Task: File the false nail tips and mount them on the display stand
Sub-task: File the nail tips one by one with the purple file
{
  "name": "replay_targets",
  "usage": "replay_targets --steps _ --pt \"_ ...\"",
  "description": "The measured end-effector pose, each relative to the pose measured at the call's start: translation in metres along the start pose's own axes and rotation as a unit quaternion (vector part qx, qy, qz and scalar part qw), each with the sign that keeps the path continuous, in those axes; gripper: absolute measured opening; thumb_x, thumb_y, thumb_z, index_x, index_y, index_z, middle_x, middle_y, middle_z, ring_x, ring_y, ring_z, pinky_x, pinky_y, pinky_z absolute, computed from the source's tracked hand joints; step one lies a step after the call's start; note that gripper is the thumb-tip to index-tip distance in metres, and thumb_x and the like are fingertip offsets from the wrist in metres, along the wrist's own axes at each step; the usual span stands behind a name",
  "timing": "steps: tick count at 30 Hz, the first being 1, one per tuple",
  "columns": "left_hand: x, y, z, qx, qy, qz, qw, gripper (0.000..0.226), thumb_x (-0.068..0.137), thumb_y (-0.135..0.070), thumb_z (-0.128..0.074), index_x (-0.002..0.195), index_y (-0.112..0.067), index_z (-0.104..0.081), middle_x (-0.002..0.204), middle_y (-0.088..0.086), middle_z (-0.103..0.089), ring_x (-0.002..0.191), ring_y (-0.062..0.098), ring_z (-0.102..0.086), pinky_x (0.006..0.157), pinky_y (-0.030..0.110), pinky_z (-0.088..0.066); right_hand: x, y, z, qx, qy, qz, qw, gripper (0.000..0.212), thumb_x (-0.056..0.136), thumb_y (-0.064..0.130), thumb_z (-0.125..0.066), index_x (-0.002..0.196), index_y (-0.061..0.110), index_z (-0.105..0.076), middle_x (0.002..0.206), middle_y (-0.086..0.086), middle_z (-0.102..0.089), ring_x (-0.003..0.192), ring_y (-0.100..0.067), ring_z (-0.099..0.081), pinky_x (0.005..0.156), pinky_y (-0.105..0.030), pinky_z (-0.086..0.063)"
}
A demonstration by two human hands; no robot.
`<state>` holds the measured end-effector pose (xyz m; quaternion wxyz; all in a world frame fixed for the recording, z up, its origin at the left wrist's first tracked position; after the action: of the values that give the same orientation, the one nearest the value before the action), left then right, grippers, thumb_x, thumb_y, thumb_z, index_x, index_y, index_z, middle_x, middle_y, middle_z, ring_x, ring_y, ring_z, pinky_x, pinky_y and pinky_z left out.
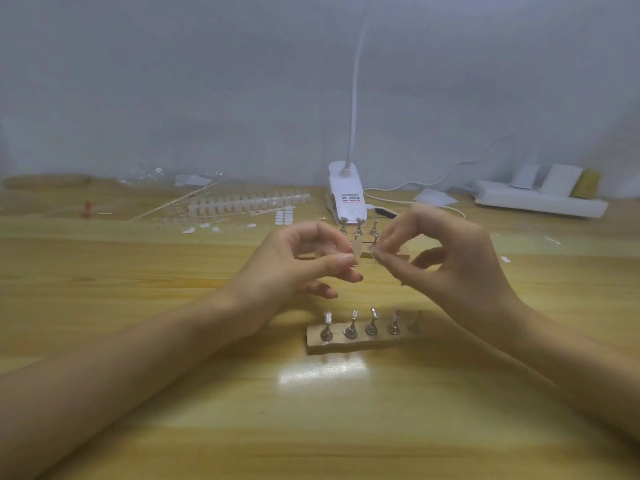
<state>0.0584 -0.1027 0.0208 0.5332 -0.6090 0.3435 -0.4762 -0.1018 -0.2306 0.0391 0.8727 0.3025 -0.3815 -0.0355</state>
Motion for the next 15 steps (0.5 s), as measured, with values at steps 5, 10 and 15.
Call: replay_targets --steps 5,10,15 --pt "-0.002 -0.002 0.006 0.325 -0.03 -0.248 0.912 0.013 0.084 -0.012 -0.077 0.09 -0.018 -0.067 0.084 -0.01 -0.07 0.085 0.014 -0.067 0.061 0.022 -0.052 0.007 -0.004 0.003 0.4 -0.015 -0.334 0.853 0.013 0.075 0.019 -0.073 0.077 0.017 -0.06 0.074 0.007 -0.069 0.055 0.001 -0.059 0.041 -0.009 -0.04" --pt "0.002 0.015 0.012 0.384 -0.015 -0.091 0.919 0.023 0.08 -0.022 -0.079 0.095 -0.032 -0.065 0.08 -0.017 -0.068 0.071 0.008 -0.059 0.071 0.03 -0.052 0.006 -0.01 0.012 0.211 0.02 -0.279 0.937 0.017 0.079 0.024 -0.076 0.077 0.017 -0.06 0.065 0.008 -0.066 0.045 -0.001 -0.051 0.037 -0.015 -0.03" --pt "0.004 0.016 0.016 0.545 -0.023 -0.09 0.834 0.024 0.08 -0.055 -0.068 0.101 -0.045 -0.06 0.108 -0.028 -0.052 0.082 -0.006 -0.048 0.061 0.02 -0.036 0.008 -0.013 0.011 0.111 0.049 -0.23 0.966 0.019 0.075 0.028 -0.082 0.072 0.017 -0.067 0.066 0.012 -0.061 0.048 -0.004 -0.04 0.039 -0.02 -0.032"
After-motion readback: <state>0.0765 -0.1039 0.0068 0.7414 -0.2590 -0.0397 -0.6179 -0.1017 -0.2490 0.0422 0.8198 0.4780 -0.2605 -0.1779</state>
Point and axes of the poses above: each hand's wrist, its own x-axis towards the middle knuckle, its own z-axis out of the back of the hand, y = z × x, the point moved 1 cm from there along x, towards the middle knuckle
